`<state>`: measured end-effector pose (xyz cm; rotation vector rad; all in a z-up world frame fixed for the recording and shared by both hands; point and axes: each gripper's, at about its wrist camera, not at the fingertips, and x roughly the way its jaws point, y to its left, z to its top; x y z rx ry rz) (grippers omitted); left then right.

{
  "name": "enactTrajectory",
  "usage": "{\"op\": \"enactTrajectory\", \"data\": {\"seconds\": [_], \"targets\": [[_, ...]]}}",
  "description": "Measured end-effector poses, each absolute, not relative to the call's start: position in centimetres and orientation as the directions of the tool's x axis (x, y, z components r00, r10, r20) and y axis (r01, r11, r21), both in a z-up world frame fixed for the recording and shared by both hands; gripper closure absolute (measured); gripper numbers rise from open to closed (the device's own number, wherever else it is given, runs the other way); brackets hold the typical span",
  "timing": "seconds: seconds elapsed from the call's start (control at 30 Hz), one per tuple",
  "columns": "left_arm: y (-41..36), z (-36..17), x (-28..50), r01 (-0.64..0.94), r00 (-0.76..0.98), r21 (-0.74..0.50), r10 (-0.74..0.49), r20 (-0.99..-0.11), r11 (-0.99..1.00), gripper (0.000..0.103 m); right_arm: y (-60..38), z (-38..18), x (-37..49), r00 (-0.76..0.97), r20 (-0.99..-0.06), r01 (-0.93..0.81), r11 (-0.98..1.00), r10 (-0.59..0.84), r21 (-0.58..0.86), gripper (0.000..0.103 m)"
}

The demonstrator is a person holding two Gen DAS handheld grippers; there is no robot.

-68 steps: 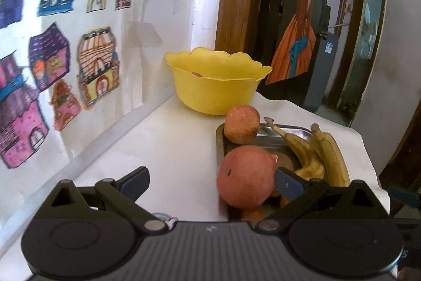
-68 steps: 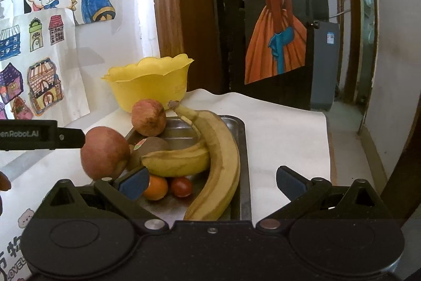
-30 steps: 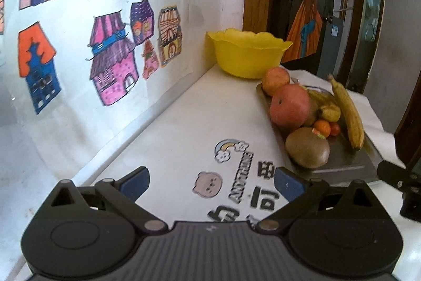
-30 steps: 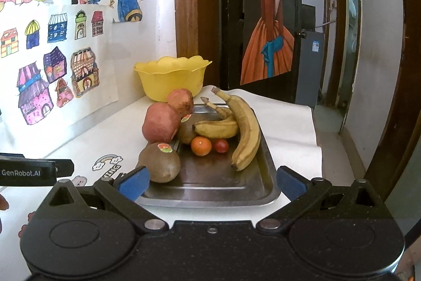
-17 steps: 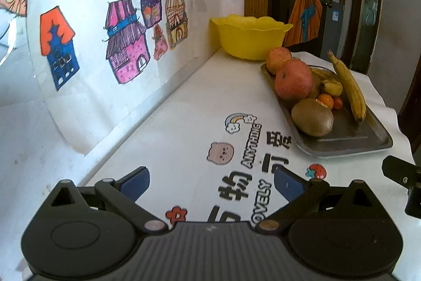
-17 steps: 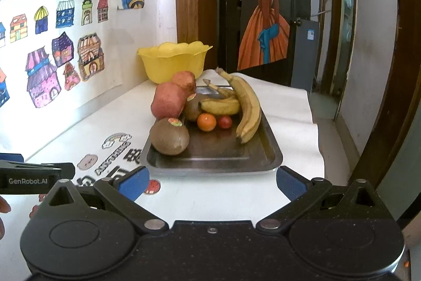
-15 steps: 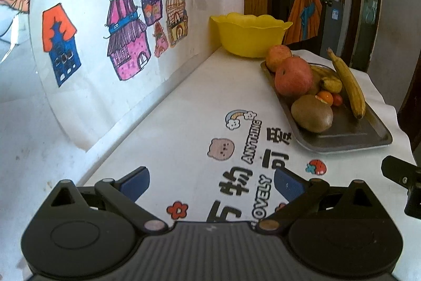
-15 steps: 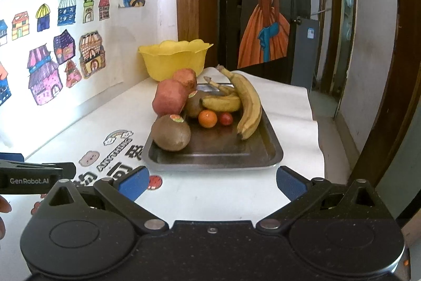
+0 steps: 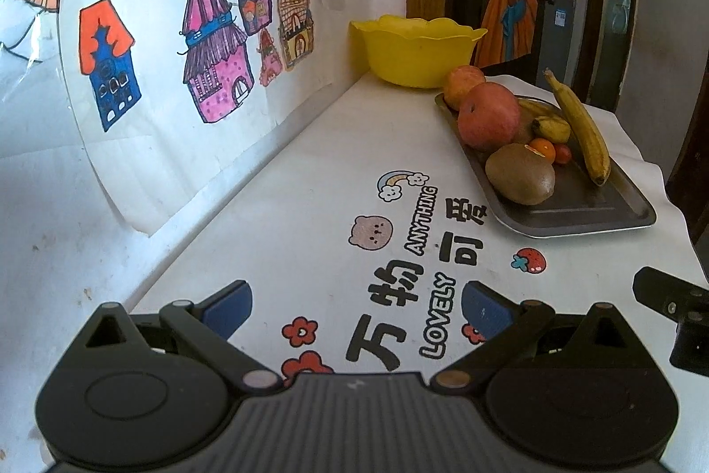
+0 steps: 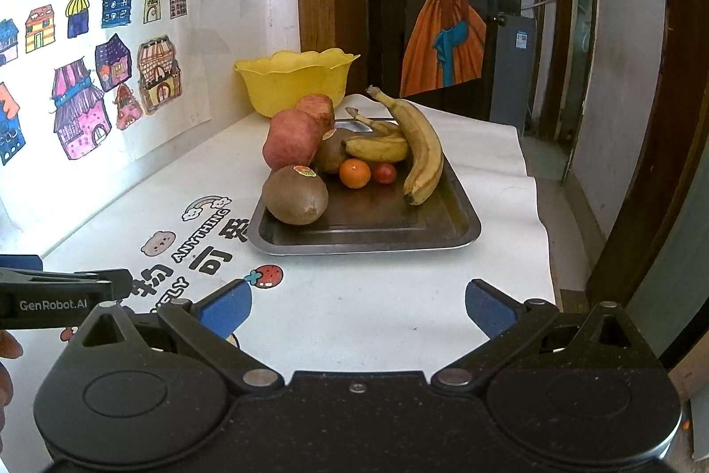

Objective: Organize fruits

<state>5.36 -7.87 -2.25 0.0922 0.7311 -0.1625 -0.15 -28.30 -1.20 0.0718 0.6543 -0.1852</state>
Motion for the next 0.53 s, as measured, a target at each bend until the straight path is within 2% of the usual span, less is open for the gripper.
{"op": "enactTrajectory", "data": {"seconds": [0.53], "targets": [[-7.97,-2.36,5.32,0.215,0.727,-0.017,-0.172,-0.665,0.976,0.001,-28.05,-1.50,-0.08,0.772,-0.618,0.196,0.981,-0.151,0.005,0.001]]}}
